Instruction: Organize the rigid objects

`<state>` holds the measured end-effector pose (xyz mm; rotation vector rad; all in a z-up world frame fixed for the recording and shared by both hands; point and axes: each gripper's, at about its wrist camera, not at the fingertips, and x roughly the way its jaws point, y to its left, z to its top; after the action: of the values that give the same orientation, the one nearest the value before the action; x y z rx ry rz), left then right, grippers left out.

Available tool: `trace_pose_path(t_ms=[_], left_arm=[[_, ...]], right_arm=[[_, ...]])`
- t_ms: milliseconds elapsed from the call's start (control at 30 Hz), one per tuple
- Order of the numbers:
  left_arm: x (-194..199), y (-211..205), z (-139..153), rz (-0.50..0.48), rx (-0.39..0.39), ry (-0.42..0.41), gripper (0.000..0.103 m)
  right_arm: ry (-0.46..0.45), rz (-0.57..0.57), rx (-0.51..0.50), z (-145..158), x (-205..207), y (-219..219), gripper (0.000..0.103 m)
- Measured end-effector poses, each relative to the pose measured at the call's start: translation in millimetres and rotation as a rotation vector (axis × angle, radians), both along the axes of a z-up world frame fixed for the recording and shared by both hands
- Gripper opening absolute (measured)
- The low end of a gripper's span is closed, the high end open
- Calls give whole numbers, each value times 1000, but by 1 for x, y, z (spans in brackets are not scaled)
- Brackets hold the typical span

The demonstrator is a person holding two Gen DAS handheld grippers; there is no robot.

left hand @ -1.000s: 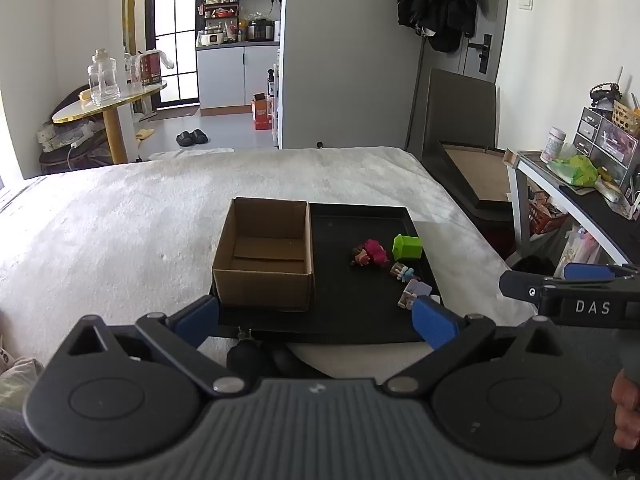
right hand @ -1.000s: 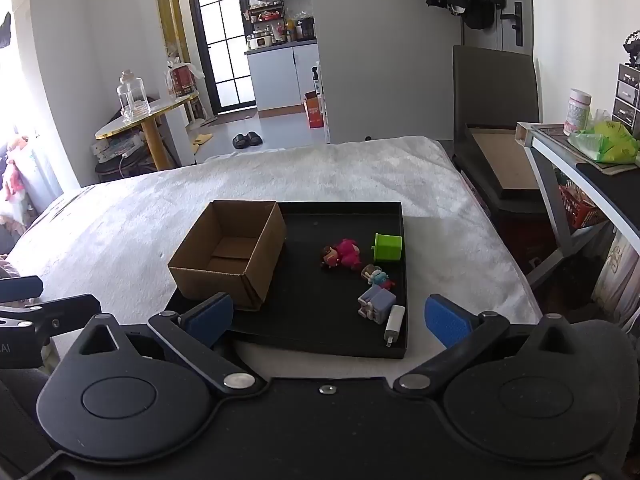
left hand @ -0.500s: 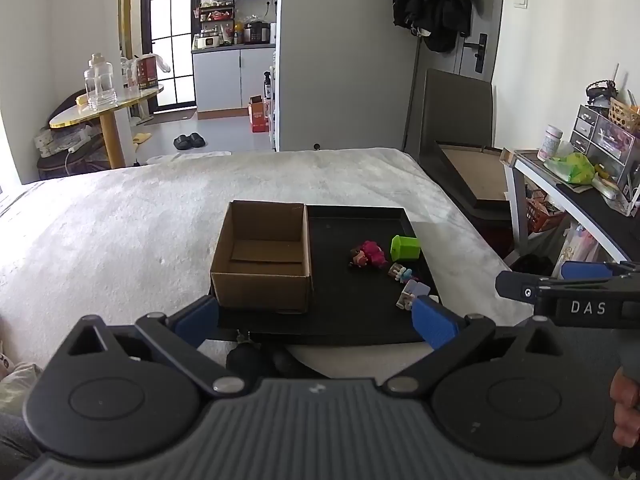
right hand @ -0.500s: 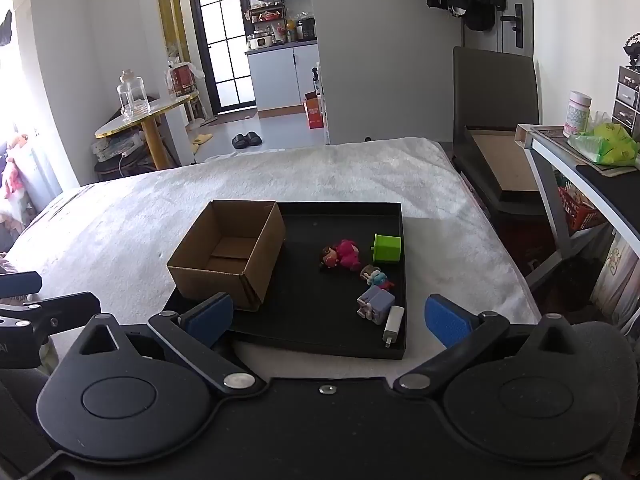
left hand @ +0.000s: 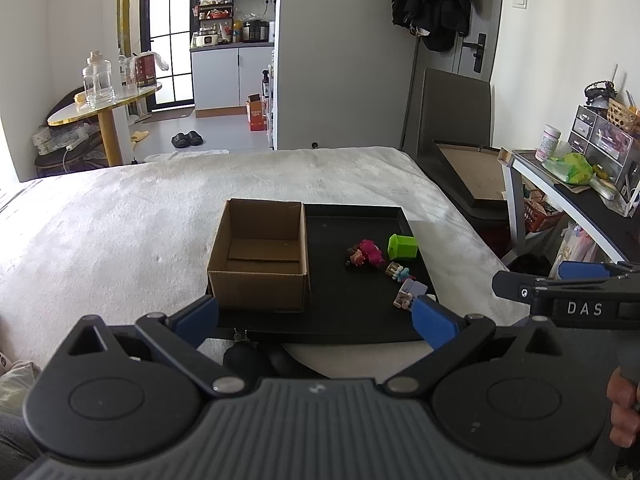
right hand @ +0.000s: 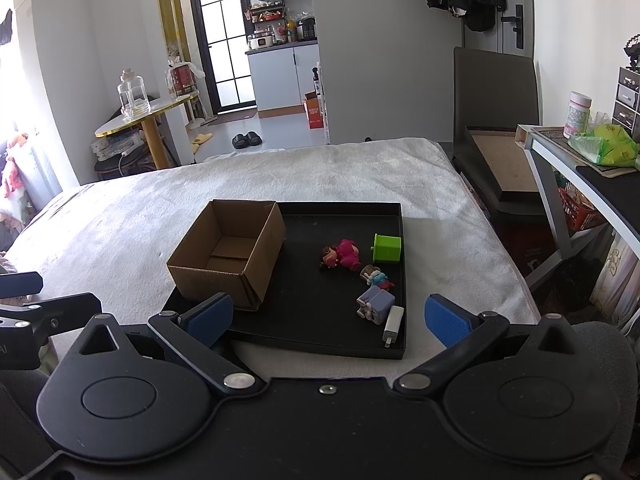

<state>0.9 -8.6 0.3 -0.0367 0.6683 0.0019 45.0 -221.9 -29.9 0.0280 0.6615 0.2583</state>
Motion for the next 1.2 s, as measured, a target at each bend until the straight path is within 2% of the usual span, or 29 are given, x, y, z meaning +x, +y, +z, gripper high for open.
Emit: trace_pose_path(t_ms=[1200], left_arm=[[-2, 2, -2, 4, -13, -1, 103]], right_arm=[[-3, 0, -5, 0, -1, 1, 103]])
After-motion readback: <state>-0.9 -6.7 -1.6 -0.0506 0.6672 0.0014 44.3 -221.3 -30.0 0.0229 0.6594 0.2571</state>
